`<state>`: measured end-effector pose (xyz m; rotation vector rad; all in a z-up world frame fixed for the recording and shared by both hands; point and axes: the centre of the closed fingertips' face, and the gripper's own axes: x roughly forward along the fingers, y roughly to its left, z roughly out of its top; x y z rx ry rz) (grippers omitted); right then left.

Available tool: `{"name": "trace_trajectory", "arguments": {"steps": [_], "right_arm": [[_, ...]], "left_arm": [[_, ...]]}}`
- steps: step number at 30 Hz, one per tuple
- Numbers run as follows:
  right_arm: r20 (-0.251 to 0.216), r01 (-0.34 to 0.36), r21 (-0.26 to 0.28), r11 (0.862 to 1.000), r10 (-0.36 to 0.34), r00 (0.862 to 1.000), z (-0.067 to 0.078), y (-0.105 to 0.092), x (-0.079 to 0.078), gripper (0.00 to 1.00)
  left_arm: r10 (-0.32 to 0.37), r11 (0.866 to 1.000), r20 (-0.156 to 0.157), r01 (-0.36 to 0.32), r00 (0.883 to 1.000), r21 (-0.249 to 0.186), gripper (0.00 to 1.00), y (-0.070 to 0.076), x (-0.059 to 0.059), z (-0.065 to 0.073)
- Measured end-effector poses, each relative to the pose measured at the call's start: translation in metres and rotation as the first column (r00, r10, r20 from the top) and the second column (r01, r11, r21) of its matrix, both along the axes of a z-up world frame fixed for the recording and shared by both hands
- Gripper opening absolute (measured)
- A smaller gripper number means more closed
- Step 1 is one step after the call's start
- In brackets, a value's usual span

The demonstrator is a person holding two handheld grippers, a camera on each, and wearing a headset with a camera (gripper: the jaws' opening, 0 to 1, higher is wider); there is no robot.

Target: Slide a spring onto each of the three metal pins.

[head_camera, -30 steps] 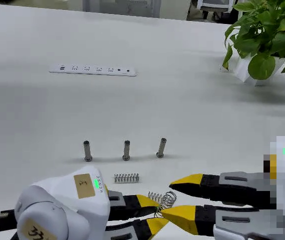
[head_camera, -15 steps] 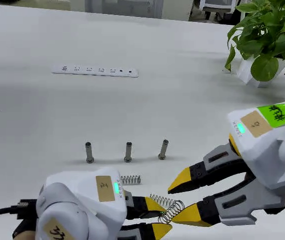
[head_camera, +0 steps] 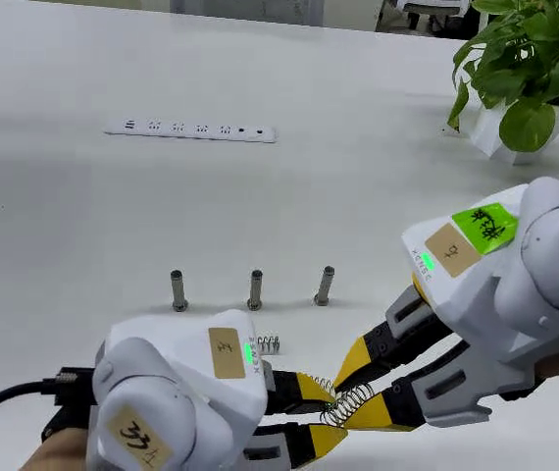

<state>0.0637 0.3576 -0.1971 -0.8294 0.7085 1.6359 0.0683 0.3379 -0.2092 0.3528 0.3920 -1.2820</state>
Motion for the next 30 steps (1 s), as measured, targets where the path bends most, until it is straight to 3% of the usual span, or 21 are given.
{"name": "trace_trajectory", "arguments": {"steps": [24, 30], "right_arm": [[-0.039, 0.0, -0.035, 0.999, -0.002, 0.999, -0.0028, -0.0016, -0.0027, 0.12], [-0.023, -0.017, -0.042, 0.999, 0.016, 1.0, -0.0027, -0.0022, -0.0022, 0.13]], "left_arm": [[-0.02, 1.0, -0.008, 0.02, 1.0, 0.002, 0.1, -0.0047, -0.0007, -0.0003], [-0.014, 1.0, -0.008, 0.014, 1.0, 0.011, 0.1, -0.0028, 0.0004, -0.0018]]}}
